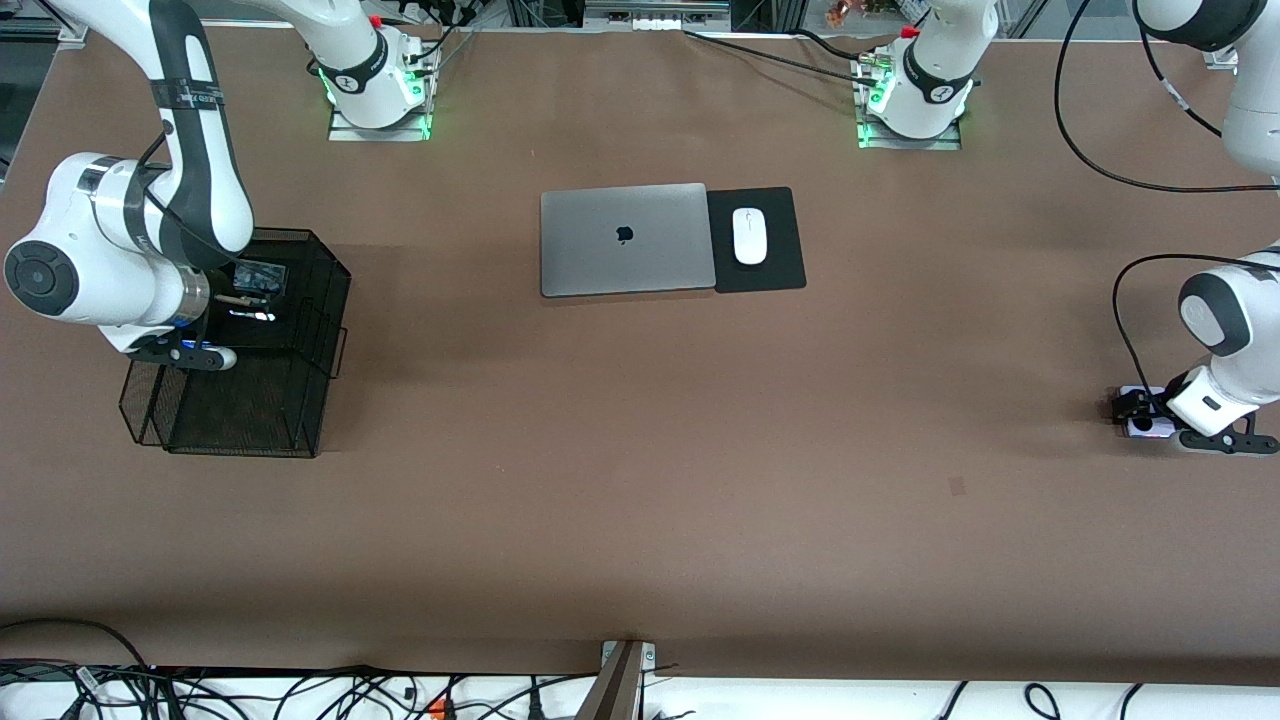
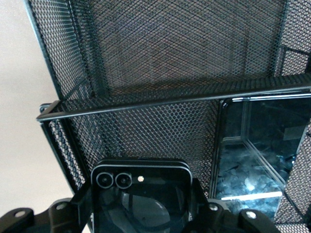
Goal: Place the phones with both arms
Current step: 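Lower the black flip phone into the mesh basket and open the right gripper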
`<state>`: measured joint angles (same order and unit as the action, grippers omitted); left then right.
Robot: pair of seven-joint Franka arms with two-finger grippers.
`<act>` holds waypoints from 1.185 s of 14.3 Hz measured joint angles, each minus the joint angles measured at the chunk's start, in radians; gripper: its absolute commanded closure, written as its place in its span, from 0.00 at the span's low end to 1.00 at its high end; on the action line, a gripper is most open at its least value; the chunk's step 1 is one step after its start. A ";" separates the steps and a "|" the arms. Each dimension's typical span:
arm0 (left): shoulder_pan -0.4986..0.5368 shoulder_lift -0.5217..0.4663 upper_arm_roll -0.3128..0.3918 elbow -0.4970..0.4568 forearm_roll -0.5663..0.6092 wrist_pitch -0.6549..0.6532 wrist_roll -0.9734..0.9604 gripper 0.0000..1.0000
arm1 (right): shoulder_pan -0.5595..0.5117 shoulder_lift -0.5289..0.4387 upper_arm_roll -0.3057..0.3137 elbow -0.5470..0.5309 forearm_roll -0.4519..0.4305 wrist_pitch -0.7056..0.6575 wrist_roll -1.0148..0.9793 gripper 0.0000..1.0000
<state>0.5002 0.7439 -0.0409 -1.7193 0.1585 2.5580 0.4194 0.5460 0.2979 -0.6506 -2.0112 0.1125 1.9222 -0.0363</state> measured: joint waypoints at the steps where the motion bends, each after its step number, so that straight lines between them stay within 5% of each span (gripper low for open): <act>1: 0.000 0.002 0.000 0.000 0.000 0.003 0.000 0.00 | 0.000 0.002 0.000 0.000 0.000 0.005 0.000 0.72; 4: 0.002 0.003 0.001 0.001 0.000 0.004 0.000 0.00 | 0.000 0.012 0.000 0.000 0.000 0.019 0.001 0.58; 6: 0.007 0.004 0.001 0.001 0.000 0.004 0.000 0.00 | 0.000 0.018 0.000 0.000 0.000 0.023 0.001 0.29; 9: 0.013 0.005 0.000 0.003 -0.001 0.004 -0.003 0.23 | 0.000 0.022 0.000 0.000 0.000 0.024 0.002 0.05; 12: 0.014 0.005 -0.001 0.005 -0.032 0.001 -0.007 0.53 | 0.000 0.022 0.000 0.003 0.000 0.024 0.002 0.01; 14: 0.017 0.006 -0.001 0.007 -0.050 0.001 -0.007 0.65 | 0.001 0.022 0.000 0.012 0.000 0.024 0.002 0.00; 17: 0.016 0.007 -0.001 0.010 -0.052 0.001 -0.020 0.68 | 0.003 0.021 0.000 0.029 0.000 0.020 0.002 0.00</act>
<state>0.5167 0.7506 -0.0421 -1.7093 0.1066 2.5595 0.3992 0.5486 0.3193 -0.6509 -1.9819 0.1125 1.9421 -0.0342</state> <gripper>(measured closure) 0.141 0.097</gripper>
